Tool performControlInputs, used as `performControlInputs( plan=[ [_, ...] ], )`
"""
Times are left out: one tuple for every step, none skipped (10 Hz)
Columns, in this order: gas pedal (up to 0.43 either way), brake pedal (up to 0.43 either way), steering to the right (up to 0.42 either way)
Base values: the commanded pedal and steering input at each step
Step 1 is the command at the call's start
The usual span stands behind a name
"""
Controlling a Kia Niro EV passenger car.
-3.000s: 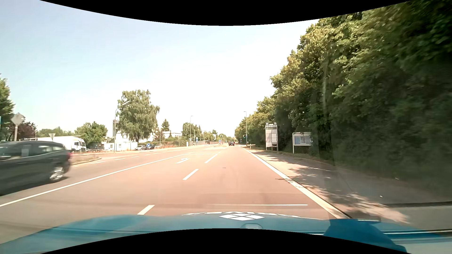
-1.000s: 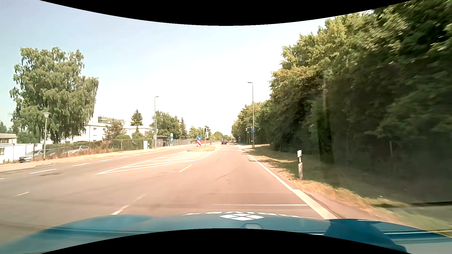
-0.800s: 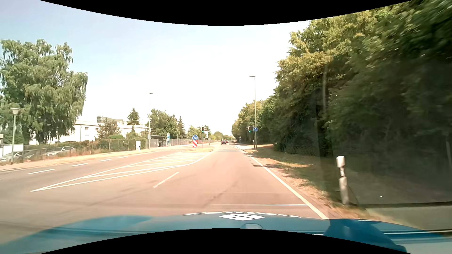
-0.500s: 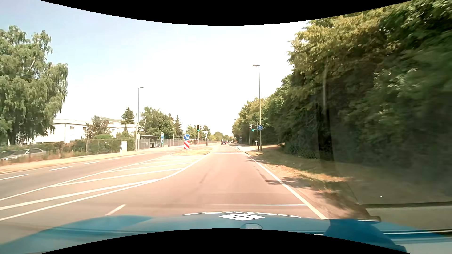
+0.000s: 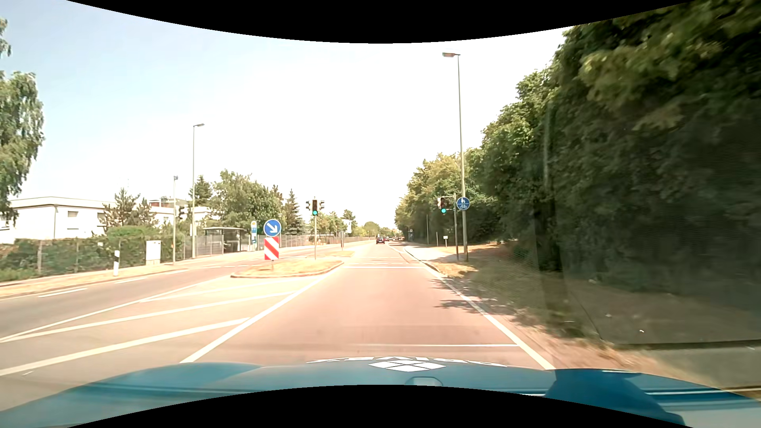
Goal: Follow the waypoints while adhering to traffic rules and regulations
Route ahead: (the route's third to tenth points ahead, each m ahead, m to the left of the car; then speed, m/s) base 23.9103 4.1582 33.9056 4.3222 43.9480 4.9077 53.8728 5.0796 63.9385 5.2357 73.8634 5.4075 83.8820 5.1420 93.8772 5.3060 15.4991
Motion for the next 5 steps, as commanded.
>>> performControlInputs(
  plan=[
    [0.209, 0.0, -0.02],
    [0.209, 0.0, -0.02],
    [0.209, 0.0, -0.019],
    [0.209, 0.0, -0.018],
    [0.209, 0.0, -0.018]
  ],
)
